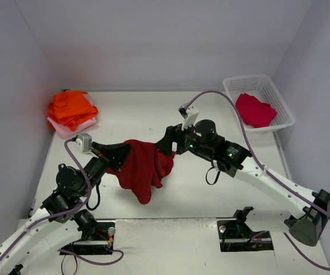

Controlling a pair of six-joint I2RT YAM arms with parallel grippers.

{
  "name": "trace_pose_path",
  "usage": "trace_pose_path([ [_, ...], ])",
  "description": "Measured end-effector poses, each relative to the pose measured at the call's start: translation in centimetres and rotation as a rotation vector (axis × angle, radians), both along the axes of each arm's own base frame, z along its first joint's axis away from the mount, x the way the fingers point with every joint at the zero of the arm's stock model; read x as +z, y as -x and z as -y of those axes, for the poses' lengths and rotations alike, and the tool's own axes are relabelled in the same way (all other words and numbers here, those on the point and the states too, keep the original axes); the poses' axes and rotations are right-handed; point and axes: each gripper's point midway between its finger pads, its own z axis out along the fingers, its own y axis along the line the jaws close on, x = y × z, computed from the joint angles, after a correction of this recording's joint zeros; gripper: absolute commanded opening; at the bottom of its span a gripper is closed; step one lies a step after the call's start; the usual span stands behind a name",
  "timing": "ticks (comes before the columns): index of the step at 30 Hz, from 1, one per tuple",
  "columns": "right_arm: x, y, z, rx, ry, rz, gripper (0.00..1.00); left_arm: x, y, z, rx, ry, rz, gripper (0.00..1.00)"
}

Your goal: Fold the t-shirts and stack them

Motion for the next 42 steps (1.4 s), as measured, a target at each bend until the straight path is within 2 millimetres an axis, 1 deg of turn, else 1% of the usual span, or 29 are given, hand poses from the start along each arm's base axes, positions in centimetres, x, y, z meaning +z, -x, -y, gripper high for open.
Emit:
trace_pose_path([
  [4, -1.5, 0.3, -1.5, 0.036, -0.023, -0.032, 0.70, 1.3, 0.2, -0.2, 0.000, 0.018, 0.019, 0.00],
  [9, -2.0, 1.0, -3.4, 0.083, -0.049, -0.045, 0.68, 1.4, 0.2, -0.2, 0.001, 0.020, 0.022, 0.00],
  [11, -2.2, 1.3, -3.9, 0.097, -0.058, -0.046, 0.63, 1.4, 0.2, -0.2, 0.002, 0.019, 0.022, 0.00],
  [14, -2.5, 1.8, -4.5, 0.111, -0.070, -0.055, 0.40, 1.4, 0.1, -0.3, 0.008, 0.018, 0.022, 0.00],
  [15, -2.6, 1.9, -4.6, 0.115, -0.072, -0.056, 0.19, 1.4, 0.1, -0.3, 0.009, 0.018, 0.022, 0.00],
  [16, -2.7, 1.9, -4.7, 0.117, -0.071, -0.053, 0.07, 1.4, 0.1, -0.4, 0.011, 0.017, 0.023, 0.00],
  [17, -2.7, 2.0, -4.7, 0.117, -0.073, -0.056, 0.00, 1.4, 0.1, -0.4, 0.011, 0.018, 0.023, 0.00],
  [20, -2.8, 1.7, -4.7, 0.101, -0.066, -0.051, 0.00, 1.4, 0.3, -0.5, 0.008, 0.018, 0.025, 0.00],
  [23, -2.8, 1.0, -4.0, 0.060, -0.023, -0.024, 0.00, 1.4, 0.8, -0.7, -0.004, 0.017, 0.026, 0.00],
  [25, -1.8, 0.2, -3.4, 0.026, 0.004, 0.016, 0.00, 1.4, 1.1, -0.8, -0.012, 0.019, 0.026, 0.00],
  [27, -0.1, -0.5, -2.8, -0.006, 0.019, 0.064, 0.00, 1.6, 1.4, -0.7, -0.027, 0.028, 0.029, 0.00],
  [31, 5.5, -1.4, -0.6, -0.089, -0.001, 0.191, 0.00, 2.2, 1.9, -0.2, -0.065, 0.059, 0.032, 0.00],
  [33, 8.5, -1.4, 0.6, -0.126, -0.031, 0.252, 0.00, 2.4, 2.0, 0.3, -0.091, 0.088, 0.036, 0.00],
  [35, 11.3, -1.3, 1.8, -0.158, -0.067, 0.307, 0.00, 2.1, 1.8, 1.1, -0.118, 0.109, 0.030, 0.00],
  [36, 12.2, -1.1, 2.2, -0.167, -0.080, 0.325, 0.00, 1.8, 1.7, 1.6, -0.132, 0.116, 0.024, 0.21],
  [37, 13.1, -1.0, 2.6, -0.175, -0.090, 0.342, 0.00, 1.5, 1.5, 2.0, -0.142, 0.116, 0.019, 0.33],
  [39, 14.3, -1.3, 3.4, -0.209, -0.098, 0.369, 0.00, 0.7, 1.1, 2.8, -0.159, 0.117, -0.009, 0.45],
  [40, 14.7, -1.5, 3.6, -0.218, -0.100, 0.379, 0.00, 0.3, 1.0, 3.1, -0.164, 0.116, -0.021, 0.57],
  [42, 15.3, -1.7, 3.9, -0.229, -0.102, 0.394, 0.00, -0.1, 0.7, 3.5, -0.171, 0.117, -0.032, 0.65],
])
